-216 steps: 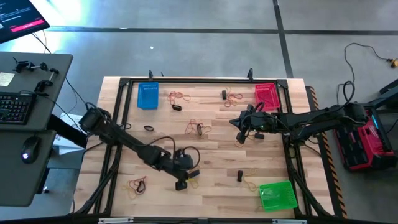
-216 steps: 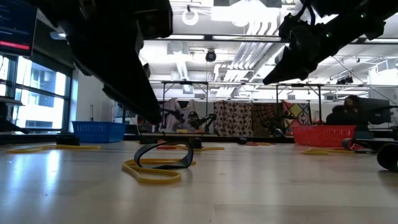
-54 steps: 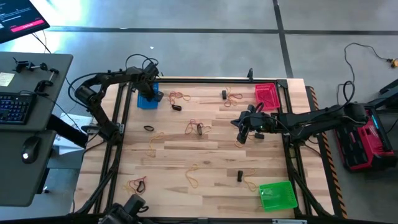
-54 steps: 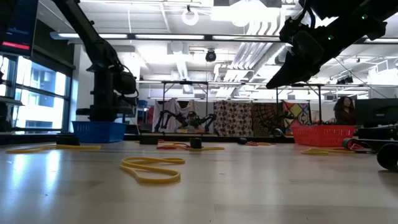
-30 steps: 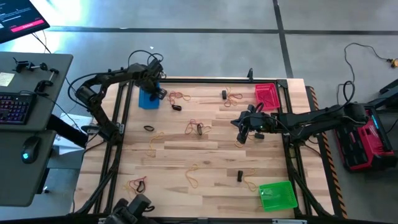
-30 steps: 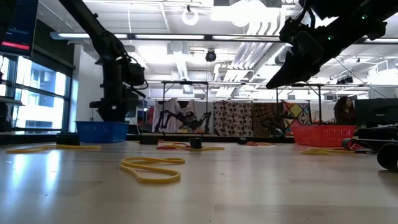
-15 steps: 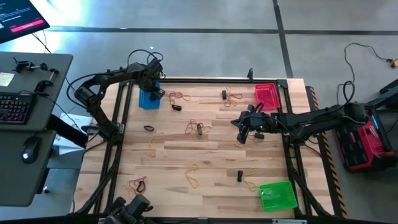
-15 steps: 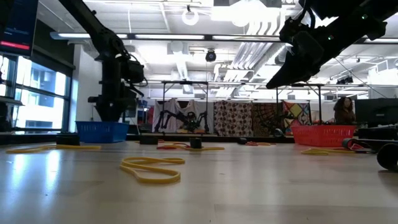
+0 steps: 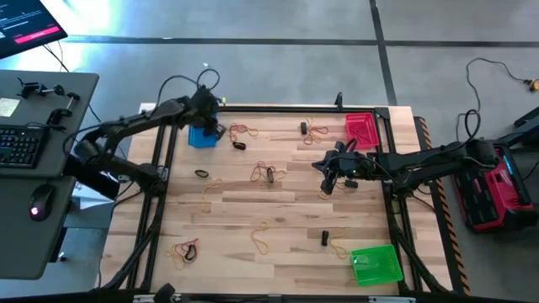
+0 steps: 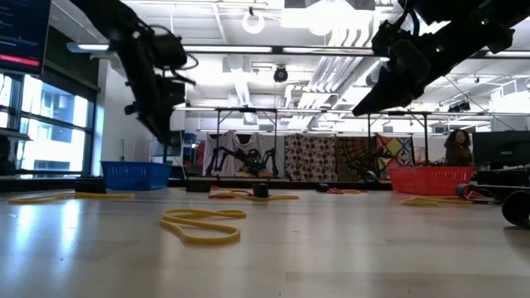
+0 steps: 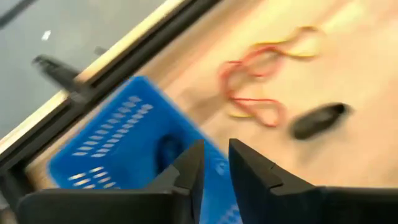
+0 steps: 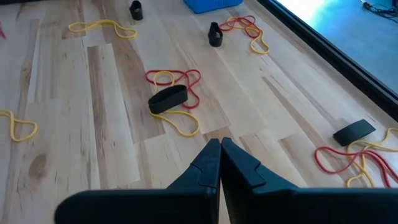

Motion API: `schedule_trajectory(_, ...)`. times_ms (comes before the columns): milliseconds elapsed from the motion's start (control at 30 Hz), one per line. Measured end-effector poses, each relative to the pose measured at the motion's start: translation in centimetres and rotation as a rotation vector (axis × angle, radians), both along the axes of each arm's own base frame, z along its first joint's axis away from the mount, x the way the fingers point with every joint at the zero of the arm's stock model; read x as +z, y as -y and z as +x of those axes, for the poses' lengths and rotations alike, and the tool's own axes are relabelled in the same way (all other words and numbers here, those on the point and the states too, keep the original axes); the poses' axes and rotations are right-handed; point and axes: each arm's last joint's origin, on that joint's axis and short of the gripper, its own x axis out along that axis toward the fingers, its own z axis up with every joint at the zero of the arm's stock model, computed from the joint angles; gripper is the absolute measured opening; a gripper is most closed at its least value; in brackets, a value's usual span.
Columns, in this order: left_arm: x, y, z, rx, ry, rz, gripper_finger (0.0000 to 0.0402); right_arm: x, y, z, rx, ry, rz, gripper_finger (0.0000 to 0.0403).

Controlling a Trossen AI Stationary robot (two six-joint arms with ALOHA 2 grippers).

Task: Sort rubber bands into baskets
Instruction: Put the yellow rubber band into the green bin

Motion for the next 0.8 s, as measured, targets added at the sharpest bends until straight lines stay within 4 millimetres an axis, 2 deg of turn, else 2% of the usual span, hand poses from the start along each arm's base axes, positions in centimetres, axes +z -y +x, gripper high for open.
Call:
schedule_trajectory(567, 0.9, 14.6, 4.1, -0.655, 0.234, 0.034, 0.0053, 0.0, -0.1, 0.0, 0.004, 0.012, 0.026, 0.0)
schedule_trajectory(800, 1.6, 18.6, 5.0, -0.811, 0.33, 0.072, 0.0053, -0.3, -0.1, 0.5, 0.004, 0.01, 0.024, 0.0)
